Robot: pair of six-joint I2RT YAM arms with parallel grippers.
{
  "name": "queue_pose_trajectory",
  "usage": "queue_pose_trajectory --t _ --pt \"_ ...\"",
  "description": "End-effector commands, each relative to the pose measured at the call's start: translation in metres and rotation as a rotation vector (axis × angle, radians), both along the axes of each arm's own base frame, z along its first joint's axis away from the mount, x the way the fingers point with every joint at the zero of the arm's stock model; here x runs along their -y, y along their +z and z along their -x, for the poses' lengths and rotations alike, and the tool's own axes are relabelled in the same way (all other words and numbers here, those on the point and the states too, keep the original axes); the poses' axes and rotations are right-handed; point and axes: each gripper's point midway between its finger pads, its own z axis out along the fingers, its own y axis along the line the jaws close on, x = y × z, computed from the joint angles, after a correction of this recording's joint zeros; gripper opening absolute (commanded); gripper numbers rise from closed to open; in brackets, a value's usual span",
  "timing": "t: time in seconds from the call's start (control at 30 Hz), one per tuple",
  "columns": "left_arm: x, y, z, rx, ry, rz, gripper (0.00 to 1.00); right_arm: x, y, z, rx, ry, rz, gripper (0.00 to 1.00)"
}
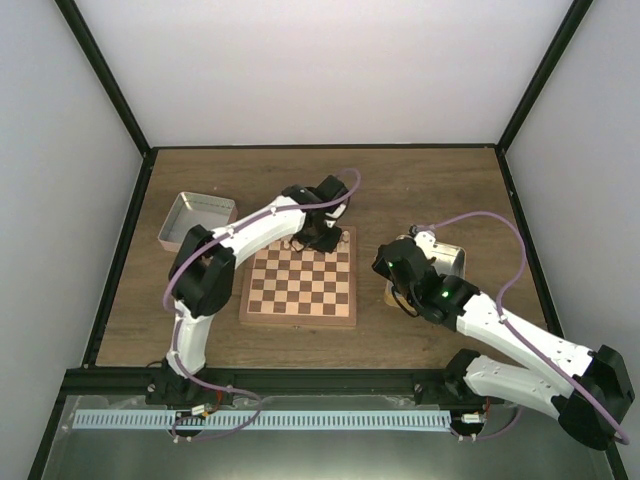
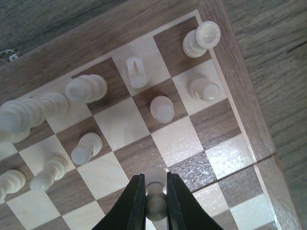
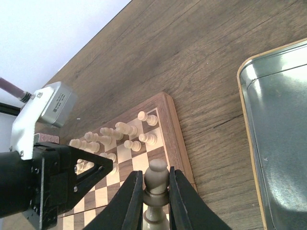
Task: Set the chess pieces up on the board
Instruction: Place the chess piece on the chessboard.
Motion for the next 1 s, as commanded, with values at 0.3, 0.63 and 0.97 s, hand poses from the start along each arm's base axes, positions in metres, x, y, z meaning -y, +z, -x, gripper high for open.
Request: queue_pose_trajectory --t 0.3,0.63,0.97 --pt "-0.002 -0.021 -0.020 0.031 0.005 -0.111 0.14 0.007 -0.006 -0.002 0.002 -0.042 0.014 0.13" --pt "-0.002 -0.027 -0.029 0.040 0.006 -0.139 0.18 0.006 -0.008 -0.001 -0.006 -0.034 0.008 0.13" --pt "0.001 -0.023 -0.031 0.035 0.000 -0.118 0.19 0.004 -0.010 -0.001 -0.011 -0.026 0.008 0.13"
